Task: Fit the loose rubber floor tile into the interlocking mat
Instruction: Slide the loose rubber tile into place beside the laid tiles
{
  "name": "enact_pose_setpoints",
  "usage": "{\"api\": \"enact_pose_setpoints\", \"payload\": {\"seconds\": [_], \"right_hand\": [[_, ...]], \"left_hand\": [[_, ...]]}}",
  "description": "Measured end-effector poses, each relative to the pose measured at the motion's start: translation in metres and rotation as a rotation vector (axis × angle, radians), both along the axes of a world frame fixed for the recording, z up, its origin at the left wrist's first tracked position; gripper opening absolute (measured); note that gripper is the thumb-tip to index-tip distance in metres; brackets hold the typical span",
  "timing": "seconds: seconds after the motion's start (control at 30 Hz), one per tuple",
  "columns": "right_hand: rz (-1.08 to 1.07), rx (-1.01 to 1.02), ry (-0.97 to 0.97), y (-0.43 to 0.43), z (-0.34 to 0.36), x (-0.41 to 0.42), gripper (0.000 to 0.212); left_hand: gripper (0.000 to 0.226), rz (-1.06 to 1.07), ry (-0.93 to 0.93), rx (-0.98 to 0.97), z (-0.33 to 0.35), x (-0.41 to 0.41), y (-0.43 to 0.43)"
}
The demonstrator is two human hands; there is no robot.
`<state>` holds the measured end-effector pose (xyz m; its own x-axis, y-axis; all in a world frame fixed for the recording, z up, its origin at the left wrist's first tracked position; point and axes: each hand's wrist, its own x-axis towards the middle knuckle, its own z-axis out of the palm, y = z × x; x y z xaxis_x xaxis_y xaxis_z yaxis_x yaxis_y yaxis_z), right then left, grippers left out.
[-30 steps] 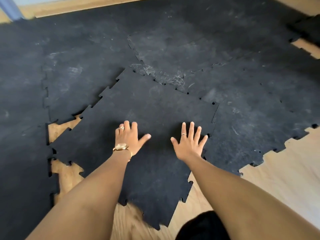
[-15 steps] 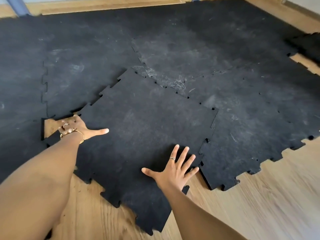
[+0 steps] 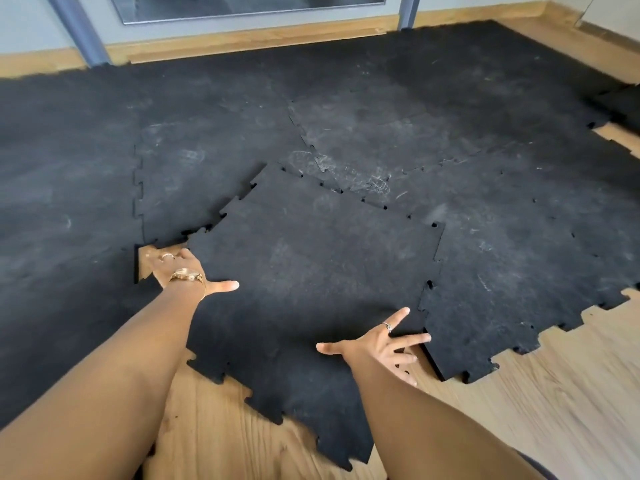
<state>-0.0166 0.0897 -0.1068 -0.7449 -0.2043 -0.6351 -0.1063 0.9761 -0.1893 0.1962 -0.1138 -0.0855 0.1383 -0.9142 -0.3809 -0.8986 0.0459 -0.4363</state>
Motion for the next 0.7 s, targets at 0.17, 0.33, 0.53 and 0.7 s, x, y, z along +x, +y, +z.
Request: {"api": "enact_pose_setpoints", "payload": {"seconds": [0.17,0.33,0.53,0.7], "right_hand": [[-0.092,-0.055,0.034,0.006,0.010,-0.010,0.168],[-0.233,-0.149,0.097,0.011,0.005,-0.016,0.146],[-0.354,-0.270,0.142,0.021,0.003,-0.042,0.120],[-0.474,-0.328,0.082,0.020,0.010,-0.062,0.108]], "left_hand": [[0.141,0.049,-0.027,0.032,-0.002,0.025,0.031],[0.135,0.108,-0.008,0.069,-0.003,0.044,0.063],[0.134,0.153,0.097,0.094,-0.002,0.061,0.088],[0.112,0.136,0.280,0.083,-0.004,0.087,0.114]]}}
